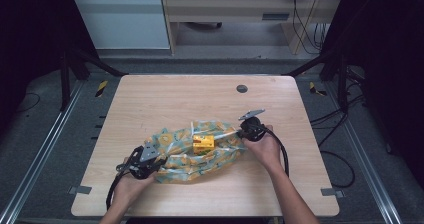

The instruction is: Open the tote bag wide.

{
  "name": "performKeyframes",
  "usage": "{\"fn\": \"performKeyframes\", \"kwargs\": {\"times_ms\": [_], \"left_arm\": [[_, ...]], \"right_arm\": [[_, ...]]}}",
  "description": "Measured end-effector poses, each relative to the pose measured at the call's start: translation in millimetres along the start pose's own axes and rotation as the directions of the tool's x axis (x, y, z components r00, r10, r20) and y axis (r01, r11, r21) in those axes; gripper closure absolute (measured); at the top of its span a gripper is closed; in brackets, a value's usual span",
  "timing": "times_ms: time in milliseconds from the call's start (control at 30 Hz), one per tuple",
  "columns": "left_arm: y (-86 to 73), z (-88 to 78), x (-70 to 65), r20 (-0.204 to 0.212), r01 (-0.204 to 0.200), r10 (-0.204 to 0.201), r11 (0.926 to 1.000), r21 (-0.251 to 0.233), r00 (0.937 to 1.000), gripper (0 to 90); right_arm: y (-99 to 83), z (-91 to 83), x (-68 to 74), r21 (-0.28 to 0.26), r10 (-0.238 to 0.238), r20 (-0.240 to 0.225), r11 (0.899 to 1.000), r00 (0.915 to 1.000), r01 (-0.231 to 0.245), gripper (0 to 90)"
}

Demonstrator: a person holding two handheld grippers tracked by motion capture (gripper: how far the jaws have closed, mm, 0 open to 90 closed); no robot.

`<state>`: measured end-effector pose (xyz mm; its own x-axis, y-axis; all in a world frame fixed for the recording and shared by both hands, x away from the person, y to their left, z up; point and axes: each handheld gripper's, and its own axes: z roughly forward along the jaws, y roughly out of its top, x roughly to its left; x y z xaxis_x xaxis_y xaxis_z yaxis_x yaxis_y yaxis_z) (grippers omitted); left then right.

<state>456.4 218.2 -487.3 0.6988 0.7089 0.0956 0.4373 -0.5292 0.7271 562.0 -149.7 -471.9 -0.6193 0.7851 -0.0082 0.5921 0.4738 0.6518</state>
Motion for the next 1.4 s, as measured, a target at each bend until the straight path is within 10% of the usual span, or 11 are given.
{"fn": "performKeyframes", "kwargs": {"times_ms": [600, 1067, 1400], "left_arm": [[-2.5, -1.1, -1.1, 0.009, 0.000, 0.000, 1.0000, 0.007, 1.0000, 86.7], [16.7, -27.7, -8.7, -0.001, -0.001, 0.001, 0.9841, -0.178, 1.0000, 36.5], [43.7, -46.5, -10.5, 0.008, -0.005, 0.007, 0.9651, -0.262, 0.9999, 29.2]], "right_arm": [[-0.2, 3.2, 2.9, 0.016, -0.006, 0.011, 1.000, 0.9999, 0.006, 86.5], [12.2, -45.6, 8.8, -0.201, -0.006, 0.023, 0.980, 0.9997, 0.010, 32.3], [17.3, -57.2, 28.0, -0.214, -0.054, -0.024, 0.976, 0.9982, 0.048, 19.0]]}}
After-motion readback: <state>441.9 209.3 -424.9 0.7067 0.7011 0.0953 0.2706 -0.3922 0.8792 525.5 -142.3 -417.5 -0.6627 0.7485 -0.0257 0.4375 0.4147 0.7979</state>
